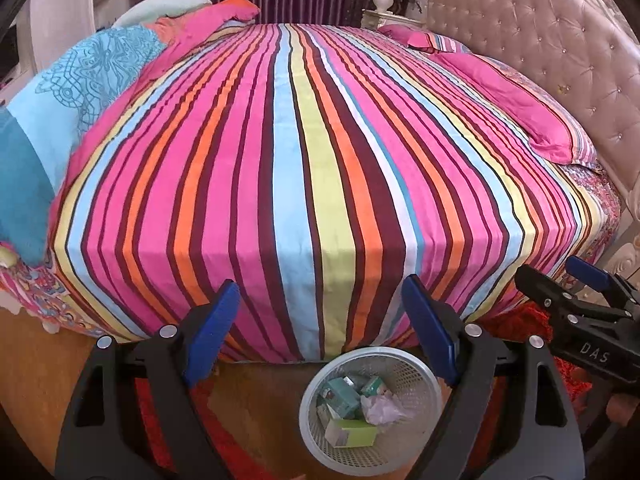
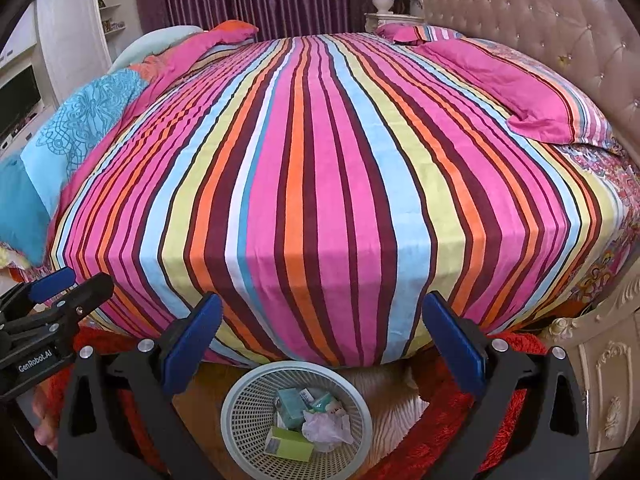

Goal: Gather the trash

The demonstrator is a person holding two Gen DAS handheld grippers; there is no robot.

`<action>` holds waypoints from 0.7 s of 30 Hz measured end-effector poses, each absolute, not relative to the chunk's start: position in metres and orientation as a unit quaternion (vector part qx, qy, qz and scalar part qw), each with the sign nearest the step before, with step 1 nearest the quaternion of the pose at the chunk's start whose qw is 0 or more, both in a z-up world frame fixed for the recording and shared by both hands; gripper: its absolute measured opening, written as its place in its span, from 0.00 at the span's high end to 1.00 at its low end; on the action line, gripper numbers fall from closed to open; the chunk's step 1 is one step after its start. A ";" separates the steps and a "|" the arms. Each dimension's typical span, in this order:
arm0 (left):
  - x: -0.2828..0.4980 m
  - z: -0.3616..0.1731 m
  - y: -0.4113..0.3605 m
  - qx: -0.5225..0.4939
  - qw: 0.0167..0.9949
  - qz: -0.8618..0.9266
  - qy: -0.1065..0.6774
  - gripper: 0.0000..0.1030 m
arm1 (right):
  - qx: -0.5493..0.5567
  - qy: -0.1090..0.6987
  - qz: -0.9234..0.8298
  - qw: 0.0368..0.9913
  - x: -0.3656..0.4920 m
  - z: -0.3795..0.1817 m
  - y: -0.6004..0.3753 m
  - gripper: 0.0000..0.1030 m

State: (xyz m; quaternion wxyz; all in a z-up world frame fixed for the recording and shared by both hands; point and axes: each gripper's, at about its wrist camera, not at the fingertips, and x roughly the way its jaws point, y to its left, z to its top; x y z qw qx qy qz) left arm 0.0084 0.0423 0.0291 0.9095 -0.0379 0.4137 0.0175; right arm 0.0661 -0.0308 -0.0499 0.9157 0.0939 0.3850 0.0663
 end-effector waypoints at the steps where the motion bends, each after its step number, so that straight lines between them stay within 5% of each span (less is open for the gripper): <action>1: 0.008 0.030 0.041 -0.035 0.910 0.018 0.412 0.21 | 0.094 0.384 0.065 0.916 0.066 -0.049 -0.031 0.07; 21: 0.005 0.039 0.030 -0.004 0.913 0.024 0.406 0.21 | 0.095 0.368 0.060 0.923 0.062 -0.043 -0.032 0.07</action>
